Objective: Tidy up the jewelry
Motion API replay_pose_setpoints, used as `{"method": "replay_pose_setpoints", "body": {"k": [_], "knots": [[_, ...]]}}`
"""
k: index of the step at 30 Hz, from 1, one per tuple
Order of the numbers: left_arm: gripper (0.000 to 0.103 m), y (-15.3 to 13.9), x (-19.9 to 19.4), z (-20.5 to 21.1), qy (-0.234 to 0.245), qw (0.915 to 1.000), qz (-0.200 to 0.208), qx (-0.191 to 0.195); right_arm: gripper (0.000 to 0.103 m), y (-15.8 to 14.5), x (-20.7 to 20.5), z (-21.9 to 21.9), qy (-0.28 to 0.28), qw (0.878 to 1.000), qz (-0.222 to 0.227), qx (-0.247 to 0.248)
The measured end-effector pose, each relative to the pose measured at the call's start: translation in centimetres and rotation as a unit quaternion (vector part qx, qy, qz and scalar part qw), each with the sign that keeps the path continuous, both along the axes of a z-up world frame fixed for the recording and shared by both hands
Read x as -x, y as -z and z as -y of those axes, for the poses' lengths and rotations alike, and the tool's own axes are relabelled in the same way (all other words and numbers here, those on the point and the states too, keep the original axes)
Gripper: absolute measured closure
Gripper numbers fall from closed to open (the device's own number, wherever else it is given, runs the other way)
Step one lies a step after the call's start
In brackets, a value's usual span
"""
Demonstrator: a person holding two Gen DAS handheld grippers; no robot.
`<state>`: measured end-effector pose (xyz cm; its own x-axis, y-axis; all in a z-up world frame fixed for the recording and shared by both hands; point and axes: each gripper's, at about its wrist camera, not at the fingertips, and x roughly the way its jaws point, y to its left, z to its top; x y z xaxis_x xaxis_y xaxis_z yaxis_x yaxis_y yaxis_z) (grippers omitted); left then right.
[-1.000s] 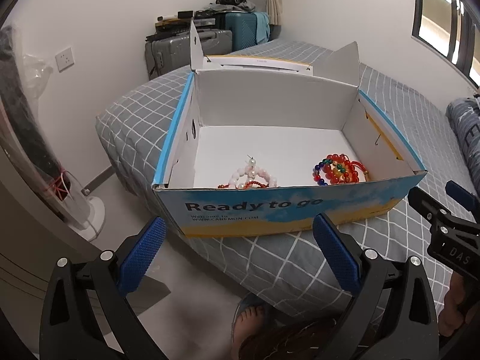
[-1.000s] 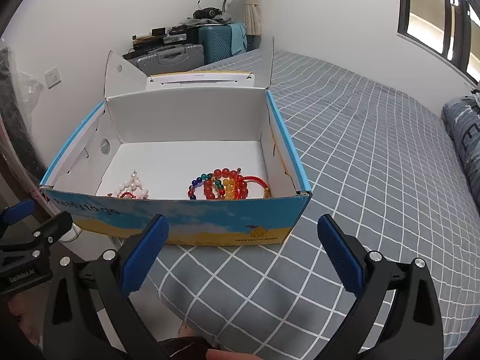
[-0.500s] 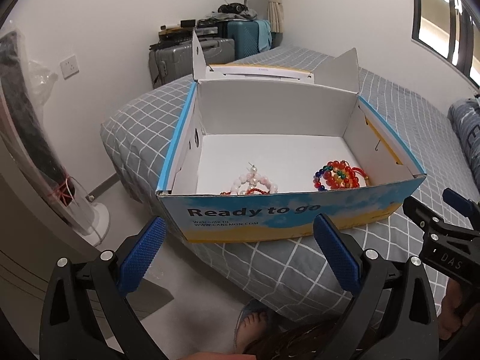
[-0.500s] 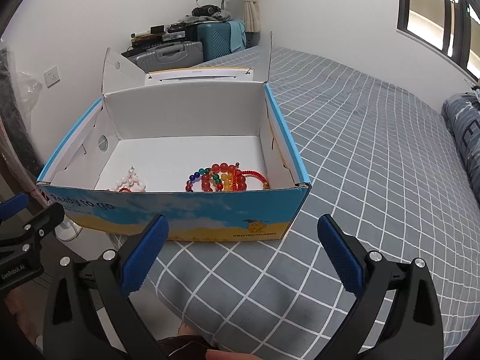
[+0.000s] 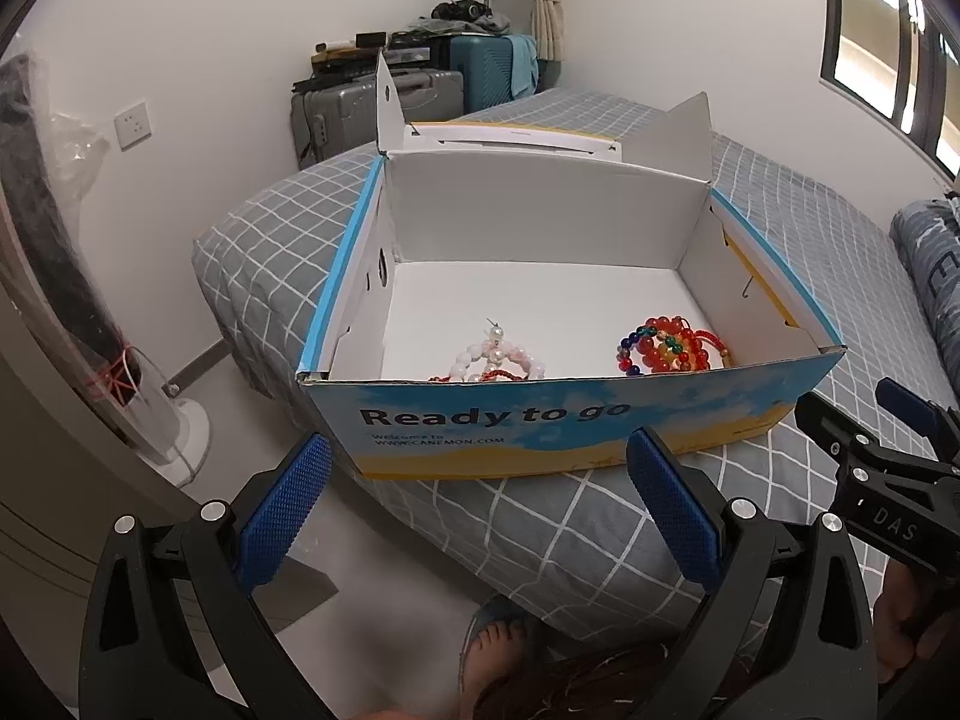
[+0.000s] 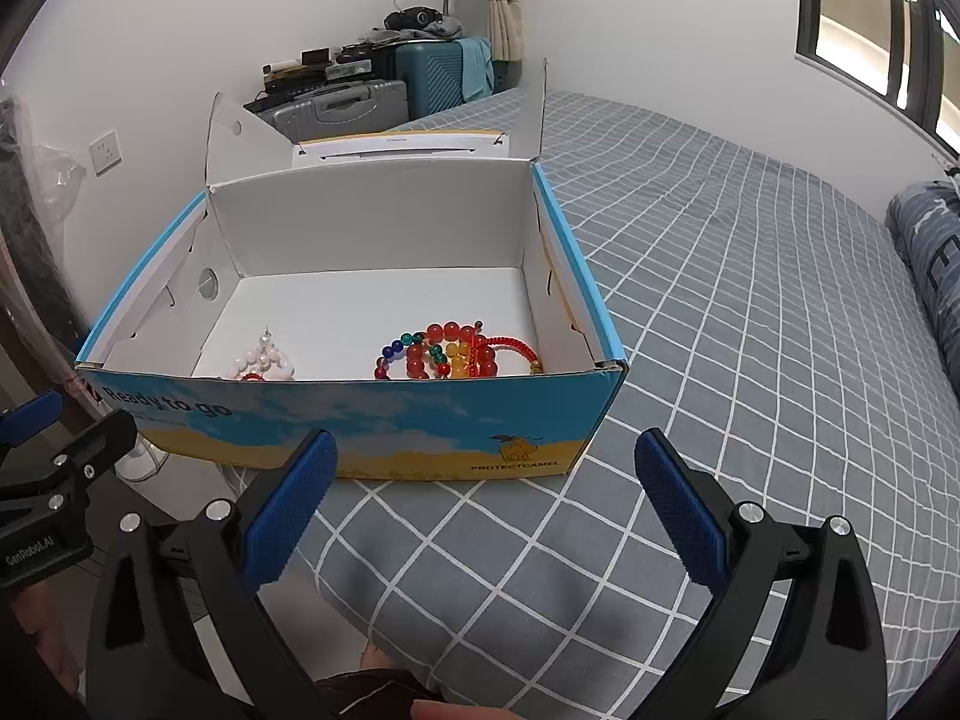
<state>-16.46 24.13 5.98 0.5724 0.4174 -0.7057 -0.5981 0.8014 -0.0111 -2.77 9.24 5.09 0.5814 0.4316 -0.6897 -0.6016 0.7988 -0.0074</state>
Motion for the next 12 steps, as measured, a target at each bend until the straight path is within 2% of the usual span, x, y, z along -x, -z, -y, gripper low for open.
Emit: {"method": "replay_pose_setpoints", "body": {"k": [12], "knots": [[0.006,0.21,-0.17,0.02,-0.004,1.0000,-0.004,0.002,0.008,0.00,0.06,0.13,0.001,1.000,0.004,0.003]]}}
